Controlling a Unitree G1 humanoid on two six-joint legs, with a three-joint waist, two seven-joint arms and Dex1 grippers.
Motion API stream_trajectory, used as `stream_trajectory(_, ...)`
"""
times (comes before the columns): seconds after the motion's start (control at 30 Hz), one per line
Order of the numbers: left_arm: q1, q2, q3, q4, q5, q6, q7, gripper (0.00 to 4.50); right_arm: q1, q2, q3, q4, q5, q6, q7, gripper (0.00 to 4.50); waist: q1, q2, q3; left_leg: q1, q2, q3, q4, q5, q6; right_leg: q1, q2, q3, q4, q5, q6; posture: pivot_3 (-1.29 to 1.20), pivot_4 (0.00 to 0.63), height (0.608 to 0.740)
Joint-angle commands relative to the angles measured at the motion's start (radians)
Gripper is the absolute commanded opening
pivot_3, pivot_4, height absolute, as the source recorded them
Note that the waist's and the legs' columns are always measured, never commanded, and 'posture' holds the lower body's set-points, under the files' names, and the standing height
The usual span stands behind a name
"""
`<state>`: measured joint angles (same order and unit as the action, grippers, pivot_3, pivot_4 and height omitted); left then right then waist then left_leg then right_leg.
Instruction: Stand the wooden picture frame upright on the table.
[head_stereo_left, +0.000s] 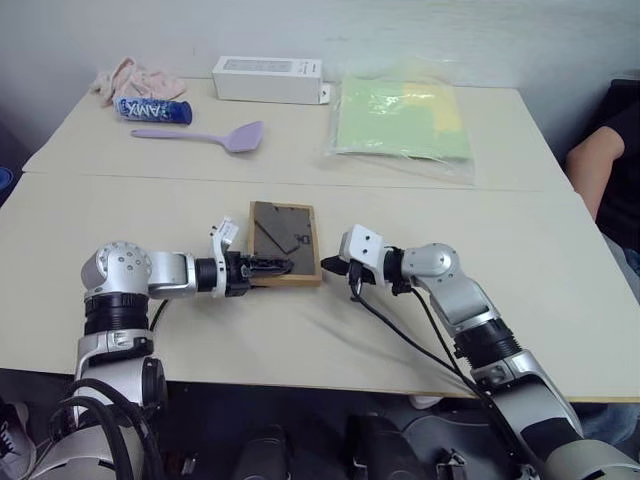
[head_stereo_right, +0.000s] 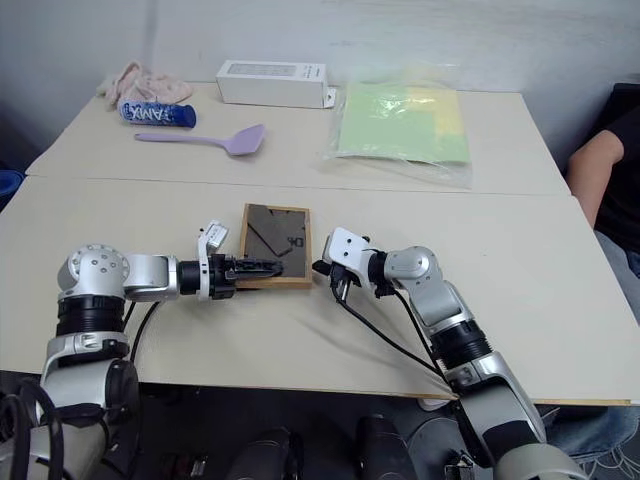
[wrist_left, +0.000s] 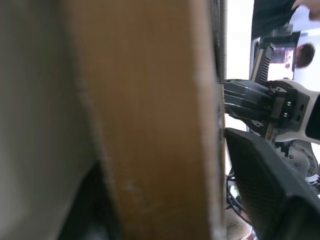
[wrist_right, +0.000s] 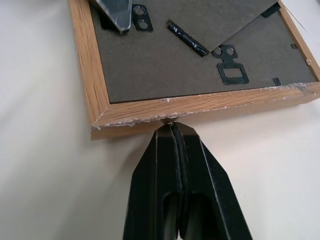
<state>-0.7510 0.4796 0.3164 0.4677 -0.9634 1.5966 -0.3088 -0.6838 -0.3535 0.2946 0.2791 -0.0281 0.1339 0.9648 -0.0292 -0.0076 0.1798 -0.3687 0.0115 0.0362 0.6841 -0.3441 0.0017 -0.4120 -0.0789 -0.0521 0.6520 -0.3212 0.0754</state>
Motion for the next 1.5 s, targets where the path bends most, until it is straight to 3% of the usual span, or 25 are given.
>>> stream_trajectory(0.03, 0.029, -0.002, 0.022, -0.043, -0.001, 0.018, 0.030, 1.53, 0.015, -0.031, -0.028, -0.036, 0.032, -0.020, 0.025, 0.00, 0.000, 0.000, 0.000, 0.000, 0.000, 0.000, 0.000, 0.000, 0.000, 0.000, 0.000, 0.000, 0.000, 0.000, 0.000, 0.00, 0.150, 0.740)
stream_trajectory(0.07, 0.038, -0.007, 0.044, -0.059, 0.005, 0.018, 0.037, 1.29, 0.024, -0.043, -0.037, -0.038, 0.041, -0.021, 0.030, 0.00, 0.000, 0.000, 0.000, 0.000, 0.000, 0.000, 0.000, 0.000, 0.000, 0.000, 0.000, 0.000, 0.000, 0.000, 0.000, 0.00, 0.150, 0.740)
stream_trajectory(0.17, 0.093, -0.024, 0.103, -0.177, -0.009, -0.045, 0.005, 1.27, 0.054, -0.072, -0.093, -0.053, 0.100, -0.041, 0.049, 0.00, -0.001, 0.000, 0.000, 0.000, 0.000, 0.000, 0.000, 0.000, 0.000, 0.000, 0.000, 0.000, 0.000, 0.000, 0.000, 0.00, 0.150, 0.740)
stream_trajectory(0.27, 0.192, 0.003, 0.043, -0.374, 0.026, -0.227, -0.121, 1.27, 0.060, -0.071, -0.180, -0.081, 0.211, 0.022, 0.060, 0.55, -0.007, -0.001, 0.000, 0.000, 0.001, 0.001, 0.000, 0.000, -0.001, 0.000, 0.001, 0.001, 0.000, 0.000, 0.000, 0.00, 0.150, 0.740)
stream_trajectory(0.4, 0.326, 0.081, -0.106, -0.542, 0.165, -0.538, -0.339, 1.27, 0.039, -0.087, -0.234, -0.172, 0.389, 0.222, 0.151, 1.91, -0.008, -0.001, 0.000, 0.000, 0.002, 0.000, -0.002, 0.001, -0.003, -0.001, 0.002, 0.000, 0.000, 0.000, -0.001, 0.00, 0.150, 0.740)
stream_trajectory(0.63, 0.384, 0.099, -0.212, -0.580, 0.244, -0.678, -0.442, 1.27, -0.071, -0.015, -0.194, -0.226, 0.471, 0.348, 0.154, 4.35, 0.003, -0.001, 0.000, 0.000, 0.002, 0.000, -0.002, 0.001, -0.002, -0.001, 0.001, 0.001, -0.006, 0.000, -0.001, 0.00, 0.150, 0.740)
stream_trajectory(0.93, 0.379, 0.100, -0.249, -0.601, 0.255, -0.683, -0.473, 1.27, -0.116, 0.091, -0.100, -0.194, 0.442, 0.328, 0.147, 4.45, 0.002, -0.001, 0.000, -0.002, 0.002, 0.000, -0.002, -0.001, 0.001, -0.001, 0.000, 0.000, -0.004, 0.000, 0.000, 0.00, 0.150, 0.740)
stream_trajectory(1.3, 0.400, 0.106, -0.232, -0.610, 0.247, -0.684, -0.481, 1.27, -0.039, 0.029, -0.160, -0.302, 0.520, 0.386, 0.162, 4.45, 0.002, -0.001, 0.000, -0.002, 0.002, 0.000, -0.002, -0.001, 0.001, -0.001, 0.000, 0.000, -0.004, 0.000, 0.000, 0.00, 0.150, 0.740)
stream_trajectory(1.5, 0.401, 0.103, -0.245, -0.610, 0.254, -0.690, -0.489, 1.27, -0.073, 0.051, -0.154, -0.191, 0.466, 0.358, 0.095, 4.45, -0.002, -0.001, 0.000, -0.002, 0.002, 0.000, -0.002, -0.001, 0.001, -0.001, 0.000, 0.000, -0.005, 0.000, 0.000, 0.00, 0.150, 0.740)
